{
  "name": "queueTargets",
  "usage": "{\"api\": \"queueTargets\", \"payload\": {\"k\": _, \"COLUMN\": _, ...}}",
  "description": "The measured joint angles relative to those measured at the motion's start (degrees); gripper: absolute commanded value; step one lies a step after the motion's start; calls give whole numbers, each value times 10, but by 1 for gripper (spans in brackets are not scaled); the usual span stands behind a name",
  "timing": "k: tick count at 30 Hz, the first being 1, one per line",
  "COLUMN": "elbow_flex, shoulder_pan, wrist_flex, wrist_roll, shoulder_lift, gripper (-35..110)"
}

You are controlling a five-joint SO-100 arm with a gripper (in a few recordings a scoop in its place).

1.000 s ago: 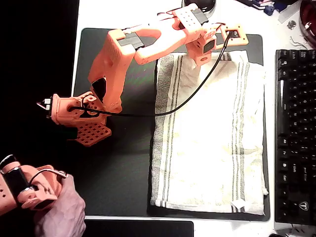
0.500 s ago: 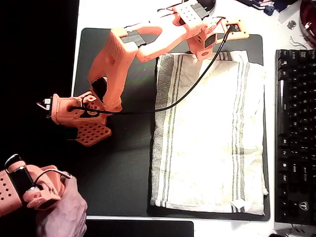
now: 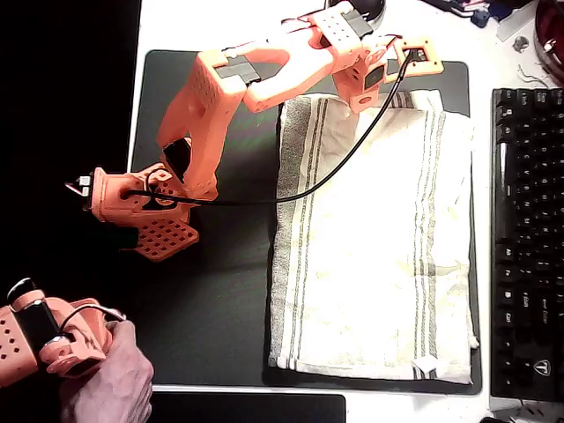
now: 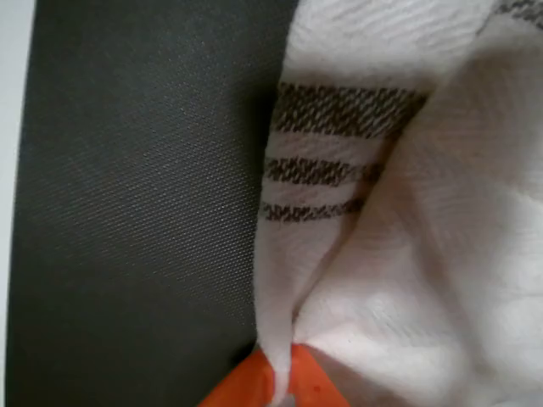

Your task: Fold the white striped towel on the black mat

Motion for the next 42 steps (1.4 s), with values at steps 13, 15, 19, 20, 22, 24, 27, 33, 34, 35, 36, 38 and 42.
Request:
{"api": "queueTargets", "payload": {"k": 13, "elbow_flex": 13, "shoulder_pan": 0, "wrist_flex": 19, "wrist_roll": 0, "shoulder_lift": 40, "gripper": 0}}
{"api": "queueTargets", "payload": {"k": 15, "elbow_flex": 19, "shoulder_pan": 0, "wrist_flex": 19, "wrist_roll": 0, "shoulder_lift": 55, "gripper": 0}}
{"api": "queueTargets", "payload": {"k": 19, "elbow_flex": 23, "shoulder_pan": 0, "wrist_flex": 37, "wrist_roll": 0, "shoulder_lift": 92, "gripper": 0}}
{"api": "queueTargets", "payload": {"k": 20, "elbow_flex": 23, "shoulder_pan": 0, "wrist_flex": 40, "wrist_roll": 4, "shoulder_lift": 101, "gripper": 0}}
{"api": "queueTargets", "payload": {"k": 22, "elbow_flex": 23, "shoulder_pan": 4, "wrist_flex": 55, "wrist_roll": 11, "shoulder_lift": 115, "gripper": 0}}
{"api": "queueTargets", "payload": {"k": 24, "elbow_flex": 23, "shoulder_pan": 13, "wrist_flex": 67, "wrist_roll": 14, "shoulder_lift": 132, "gripper": 0}}
{"api": "queueTargets", "payload": {"k": 27, "elbow_flex": 23, "shoulder_pan": 28, "wrist_flex": 94, "wrist_roll": 23, "shoulder_lift": 164, "gripper": 0}}
{"api": "queueTargets", "payload": {"k": 33, "elbow_flex": 23, "shoulder_pan": 86, "wrist_flex": 154, "wrist_roll": 16, "shoulder_lift": 236, "gripper": 0}}
{"api": "queueTargets", "payload": {"k": 34, "elbow_flex": 23, "shoulder_pan": 95, "wrist_flex": 162, "wrist_roll": 13, "shoulder_lift": 247, "gripper": 0}}
{"api": "queueTargets", "payload": {"k": 35, "elbow_flex": 23, "shoulder_pan": 107, "wrist_flex": 167, "wrist_roll": 13, "shoulder_lift": 257, "gripper": 0}}
{"api": "queueTargets", "payload": {"k": 36, "elbow_flex": 23, "shoulder_pan": 120, "wrist_flex": 175, "wrist_roll": 10, "shoulder_lift": 267, "gripper": 0}}
{"api": "queueTargets", "payload": {"k": 38, "elbow_flex": 23, "shoulder_pan": 149, "wrist_flex": 188, "wrist_roll": -2, "shoulder_lift": 288, "gripper": 0}}
{"api": "queueTargets", "payload": {"k": 42, "elbow_flex": 22, "shoulder_pan": 195, "wrist_flex": 217, "wrist_roll": -32, "shoulder_lift": 319, "gripper": 0}}
